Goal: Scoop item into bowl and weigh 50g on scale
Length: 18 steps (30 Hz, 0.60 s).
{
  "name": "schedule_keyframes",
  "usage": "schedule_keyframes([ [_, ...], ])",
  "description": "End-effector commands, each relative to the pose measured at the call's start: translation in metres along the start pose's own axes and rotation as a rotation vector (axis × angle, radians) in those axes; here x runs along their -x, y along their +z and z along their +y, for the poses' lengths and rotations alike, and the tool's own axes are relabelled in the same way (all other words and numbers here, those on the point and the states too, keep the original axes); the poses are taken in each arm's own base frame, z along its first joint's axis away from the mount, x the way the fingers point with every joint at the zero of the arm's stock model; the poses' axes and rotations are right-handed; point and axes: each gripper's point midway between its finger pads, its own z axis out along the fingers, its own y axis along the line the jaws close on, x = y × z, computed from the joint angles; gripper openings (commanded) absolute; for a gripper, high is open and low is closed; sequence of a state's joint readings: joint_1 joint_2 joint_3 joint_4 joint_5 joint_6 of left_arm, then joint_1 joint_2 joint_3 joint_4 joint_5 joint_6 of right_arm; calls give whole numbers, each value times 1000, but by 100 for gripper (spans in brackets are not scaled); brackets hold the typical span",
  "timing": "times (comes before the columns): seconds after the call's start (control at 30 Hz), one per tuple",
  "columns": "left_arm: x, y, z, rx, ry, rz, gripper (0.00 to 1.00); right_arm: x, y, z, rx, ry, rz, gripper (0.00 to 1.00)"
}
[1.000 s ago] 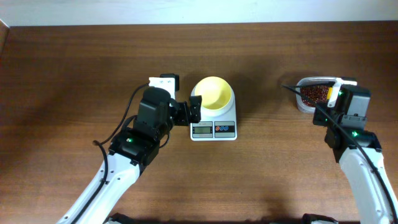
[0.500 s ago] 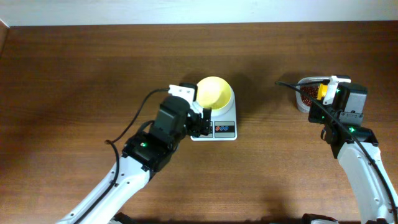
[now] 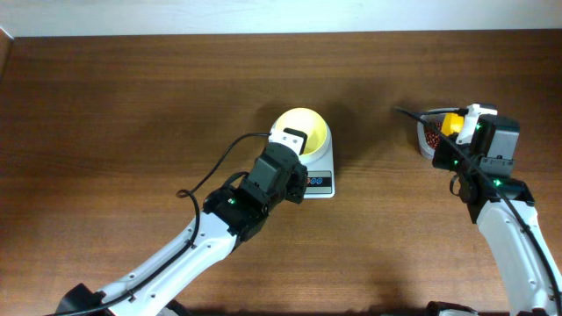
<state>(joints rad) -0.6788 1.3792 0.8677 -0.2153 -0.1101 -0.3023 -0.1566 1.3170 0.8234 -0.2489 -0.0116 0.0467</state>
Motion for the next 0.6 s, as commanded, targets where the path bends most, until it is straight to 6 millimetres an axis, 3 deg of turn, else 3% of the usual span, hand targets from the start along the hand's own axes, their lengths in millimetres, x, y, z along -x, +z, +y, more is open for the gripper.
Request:
schedule_keyframes([
  [0.0, 0, 3, 0, 10, -4, 5, 5, 16, -4, 6, 37, 23, -34, 4],
  [0.1, -15, 14, -6, -28, -3, 66, 2, 16, -4, 6, 37, 23, -34, 4],
  [0.37, -43, 40, -1, -24, 291, 159, 0, 16, -4, 6, 37, 23, -34, 4],
  [0.57, -63, 65, -25, -32, 417, 168, 0, 16, -4, 6, 37, 23, -34, 4],
])
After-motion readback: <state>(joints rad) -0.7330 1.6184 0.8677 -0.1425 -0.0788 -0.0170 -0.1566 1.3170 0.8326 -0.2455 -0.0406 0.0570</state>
